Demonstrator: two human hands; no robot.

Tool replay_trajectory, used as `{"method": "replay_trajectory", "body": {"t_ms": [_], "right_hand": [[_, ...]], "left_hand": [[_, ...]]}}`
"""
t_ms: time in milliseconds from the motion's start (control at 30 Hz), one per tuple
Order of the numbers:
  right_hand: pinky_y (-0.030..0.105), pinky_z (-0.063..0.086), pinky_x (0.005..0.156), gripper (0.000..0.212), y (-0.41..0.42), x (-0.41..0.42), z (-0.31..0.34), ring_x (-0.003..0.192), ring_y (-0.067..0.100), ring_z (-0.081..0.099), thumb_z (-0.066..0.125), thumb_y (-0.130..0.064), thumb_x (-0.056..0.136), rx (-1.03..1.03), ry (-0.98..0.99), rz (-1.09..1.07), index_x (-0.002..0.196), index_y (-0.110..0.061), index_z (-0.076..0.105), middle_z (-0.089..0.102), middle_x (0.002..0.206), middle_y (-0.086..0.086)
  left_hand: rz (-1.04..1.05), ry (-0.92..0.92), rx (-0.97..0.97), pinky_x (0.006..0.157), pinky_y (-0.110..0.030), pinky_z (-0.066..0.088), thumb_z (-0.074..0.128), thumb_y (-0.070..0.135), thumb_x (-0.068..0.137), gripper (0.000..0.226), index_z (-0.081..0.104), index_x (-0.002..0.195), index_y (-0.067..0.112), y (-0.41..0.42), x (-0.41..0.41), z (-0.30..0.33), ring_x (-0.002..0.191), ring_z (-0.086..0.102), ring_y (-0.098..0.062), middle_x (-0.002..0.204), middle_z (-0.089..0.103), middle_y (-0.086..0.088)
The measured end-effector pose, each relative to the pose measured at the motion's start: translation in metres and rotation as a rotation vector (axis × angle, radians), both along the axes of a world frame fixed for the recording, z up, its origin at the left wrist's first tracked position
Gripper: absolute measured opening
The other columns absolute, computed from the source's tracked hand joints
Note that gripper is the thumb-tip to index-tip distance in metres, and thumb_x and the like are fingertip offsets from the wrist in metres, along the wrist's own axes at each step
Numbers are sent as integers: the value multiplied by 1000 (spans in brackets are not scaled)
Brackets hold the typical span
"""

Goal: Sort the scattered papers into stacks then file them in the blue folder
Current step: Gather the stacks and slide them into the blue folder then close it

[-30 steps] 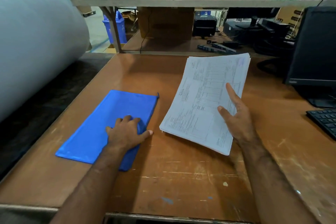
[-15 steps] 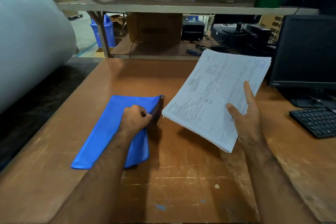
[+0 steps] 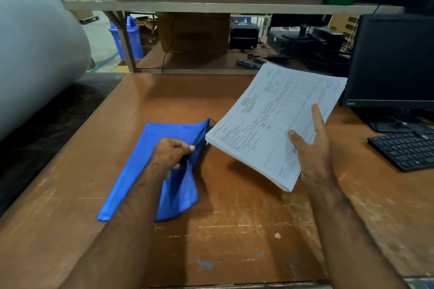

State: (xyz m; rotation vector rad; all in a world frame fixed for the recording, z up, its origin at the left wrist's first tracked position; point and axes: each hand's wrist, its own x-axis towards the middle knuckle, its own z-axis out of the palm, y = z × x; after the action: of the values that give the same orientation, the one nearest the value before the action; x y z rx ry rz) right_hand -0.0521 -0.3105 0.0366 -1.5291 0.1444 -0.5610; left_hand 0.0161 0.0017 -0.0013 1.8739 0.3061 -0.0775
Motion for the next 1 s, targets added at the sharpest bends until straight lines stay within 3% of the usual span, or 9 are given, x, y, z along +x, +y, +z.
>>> {"method": "replay_trajectory", "body": {"t_ms": [167, 333, 433, 567, 733, 867, 1000], "right_hand": [[28, 60, 83, 78, 0, -2, -2, 122, 5, 59, 68, -8, 95, -21, 3, -10, 154, -46, 35, 52, 141, -27], [20, 59, 83, 79, -2, 1, -7, 118, -4, 59, 68, -6, 96, 4, 1, -10, 157, -41, 32, 54, 130, -37], [29, 60, 89, 80, 0, 6, -8, 121, 1, 60, 68, -6, 96, 38, 0, -49, 157, -41, 30, 55, 136, -28], [35, 57, 98, 81, 9, 15, -12, 122, 3, 59, 66, -6, 97, 97, 9, -95, 159, -40, 27, 53, 143, -21], [41, 52, 106, 83, 13, 13, -29, 128, 0, 52, 62, -5, 98, -174, 74, -140, 159, -42, 22, 46, 147, -22], [28, 58, 87, 83, 15, 7, -32, 111, -8, 54, 63, -9, 98, -367, 63, -197, 159, -43, 19, 43, 136, -25], [8, 50, 72, 82, 22, 3, -20, 108, -26, 47, 63, -9, 98, -373, -19, -201, 159, -41, 20, 44, 137, -24]], "left_hand": [[-20, 96, -244, 54, -32, 59, 69, 14, 96, 11, 64, 88, 7, -8, -3, 5, 65, 63, -20, 79, 62, -13], [-15, -8, -116, 49, -26, 53, 66, 3, 92, 11, 68, 82, 6, -15, 2, 10, 60, 60, -18, 77, 65, -9], [-1, -73, -25, 48, -25, 51, 70, 1, 87, 14, 70, 76, 10, -19, 7, 15, 56, 59, -16, 67, 67, -4], [-1, -123, -76, 50, -27, 56, 70, -5, 85, 11, 70, 78, 3, -29, 8, 21, 50, 56, -14, 61, 64, -5], [32, -204, -152, 48, -26, 57, 66, -8, 87, 13, 65, 79, 2, -29, 10, 27, 40, 51, -7, 58, 59, -6], [20, -204, -109, 55, -31, 58, 67, -8, 85, 15, 65, 77, 4, -23, 13, 26, 44, 51, -9, 59, 60, -5], [1, -182, -48, 59, -33, 58, 69, -6, 83, 14, 68, 75, 5, -30, 15, 22, 50, 56, -14, 63, 63, -8]]}}
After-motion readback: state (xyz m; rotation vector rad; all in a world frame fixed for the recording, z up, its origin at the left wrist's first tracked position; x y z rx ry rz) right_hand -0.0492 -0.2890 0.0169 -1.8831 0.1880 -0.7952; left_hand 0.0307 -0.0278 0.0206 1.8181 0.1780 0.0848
